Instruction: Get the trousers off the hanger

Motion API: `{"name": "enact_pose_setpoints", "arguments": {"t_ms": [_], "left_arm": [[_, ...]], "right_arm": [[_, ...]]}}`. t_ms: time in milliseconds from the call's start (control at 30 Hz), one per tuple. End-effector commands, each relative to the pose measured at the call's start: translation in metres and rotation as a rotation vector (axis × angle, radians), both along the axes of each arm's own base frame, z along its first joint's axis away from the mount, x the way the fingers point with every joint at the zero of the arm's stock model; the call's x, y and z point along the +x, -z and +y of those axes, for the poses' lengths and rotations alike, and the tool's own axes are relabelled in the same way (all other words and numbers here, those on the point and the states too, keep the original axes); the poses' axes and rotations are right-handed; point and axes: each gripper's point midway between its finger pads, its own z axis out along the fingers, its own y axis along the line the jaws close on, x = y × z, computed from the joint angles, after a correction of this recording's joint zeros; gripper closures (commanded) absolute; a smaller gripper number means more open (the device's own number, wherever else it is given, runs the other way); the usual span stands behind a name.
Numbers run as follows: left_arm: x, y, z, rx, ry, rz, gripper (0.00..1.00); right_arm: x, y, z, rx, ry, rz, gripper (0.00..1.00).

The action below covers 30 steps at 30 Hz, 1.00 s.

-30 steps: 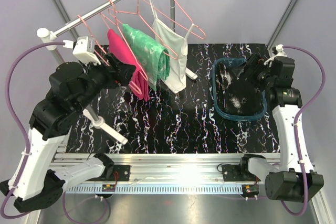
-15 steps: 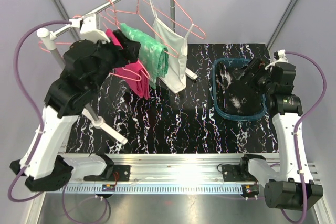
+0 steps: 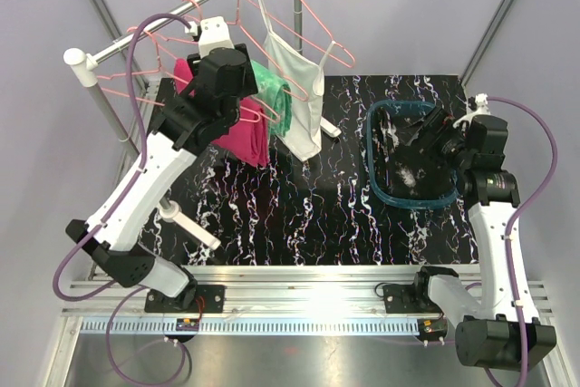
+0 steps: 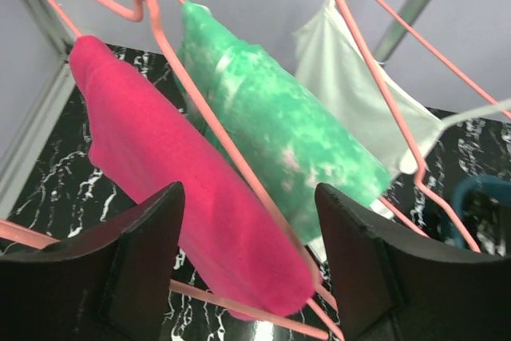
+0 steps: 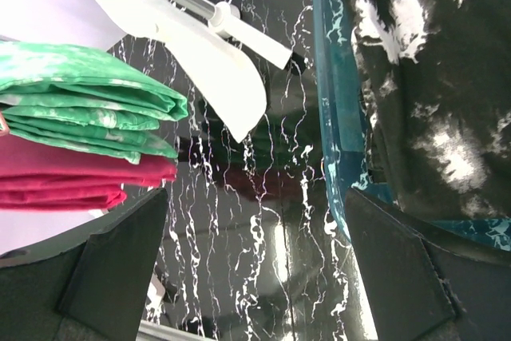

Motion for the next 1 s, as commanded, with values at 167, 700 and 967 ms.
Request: {"name": "enact_pose_setpoints", "arguments": {"t_ms": [167, 700, 967], "left_arm": [[0.003, -0.021, 0.018, -0.004, -0.121, -0.058, 0.59], [0.008, 0.001, 0.021, -0.013, -0.161, -0.028, 0.76], [0.007, 0.002, 0.027, -0.03, -0.19, -0.027, 0.9]], "right_arm": [[-0.003, -0.003, 0.009, 0.017, -0.044, -0.034, 0.01], [-0.007, 0.007, 0.01, 0.009, -0.059, -0.018, 0.01], [-0.008, 0.008, 0.01, 0.008, -0.064, -0.022, 0.01]]}}
